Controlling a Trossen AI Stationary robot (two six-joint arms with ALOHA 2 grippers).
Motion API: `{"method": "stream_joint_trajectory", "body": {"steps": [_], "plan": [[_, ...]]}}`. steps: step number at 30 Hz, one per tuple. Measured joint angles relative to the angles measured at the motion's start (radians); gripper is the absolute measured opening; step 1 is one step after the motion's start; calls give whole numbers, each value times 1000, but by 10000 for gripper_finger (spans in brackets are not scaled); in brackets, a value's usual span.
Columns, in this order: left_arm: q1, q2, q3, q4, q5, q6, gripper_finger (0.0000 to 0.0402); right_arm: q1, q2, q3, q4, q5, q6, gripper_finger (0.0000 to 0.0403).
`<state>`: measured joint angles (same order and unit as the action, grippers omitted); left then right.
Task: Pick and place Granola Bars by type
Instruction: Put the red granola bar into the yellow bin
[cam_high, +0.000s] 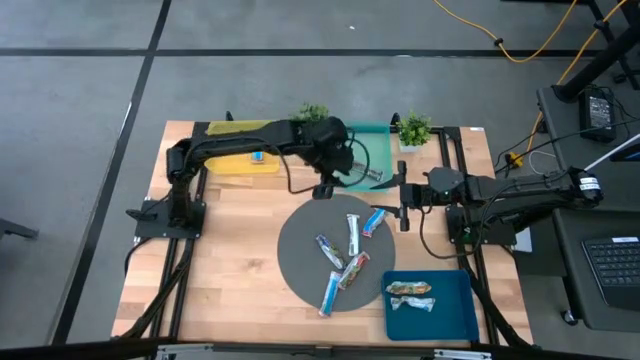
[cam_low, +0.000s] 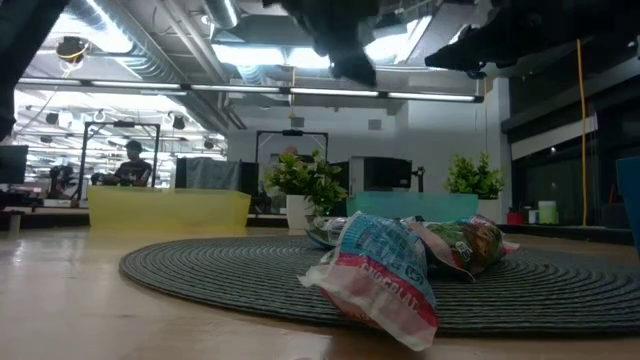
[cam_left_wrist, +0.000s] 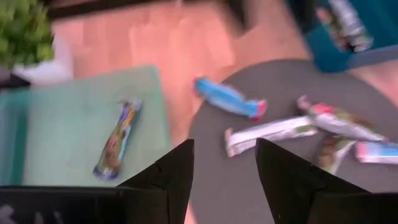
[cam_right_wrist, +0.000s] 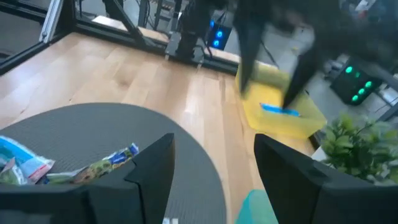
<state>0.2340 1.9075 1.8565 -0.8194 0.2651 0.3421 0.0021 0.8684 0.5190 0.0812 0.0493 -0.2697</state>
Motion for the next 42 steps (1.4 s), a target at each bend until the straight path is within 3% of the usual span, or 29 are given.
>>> {"method": "stream_joint_trajectory", "body": {"steps": [6,11,15,20,24,28,35,42], "plan": [[-92,-101,0,-29,-22,-10,160,0,0,0,-74,0,60,222],[-161,-227,-28,-66,-186,-25,154,0,4,0,-200,0,173,222],[-179,-392,-200,26,-284,-67,149,0,25,0,-262,1,206,222],[-179,-647,-564,266,-403,-128,144,0,79,0,-321,0,154,222],[-181,-824,-851,557,-423,-165,143,0,136,0,-354,0,128,232],[-204,-940,-1037,792,-420,-160,143,0,195,10,-396,1,134,259],[-247,-995,-1154,911,-432,-86,143,0,323,106,-574,69,134,315],[-279,-994,-1223,928,-432,-104,143,0,440,192,-652,88,106,322]]}}
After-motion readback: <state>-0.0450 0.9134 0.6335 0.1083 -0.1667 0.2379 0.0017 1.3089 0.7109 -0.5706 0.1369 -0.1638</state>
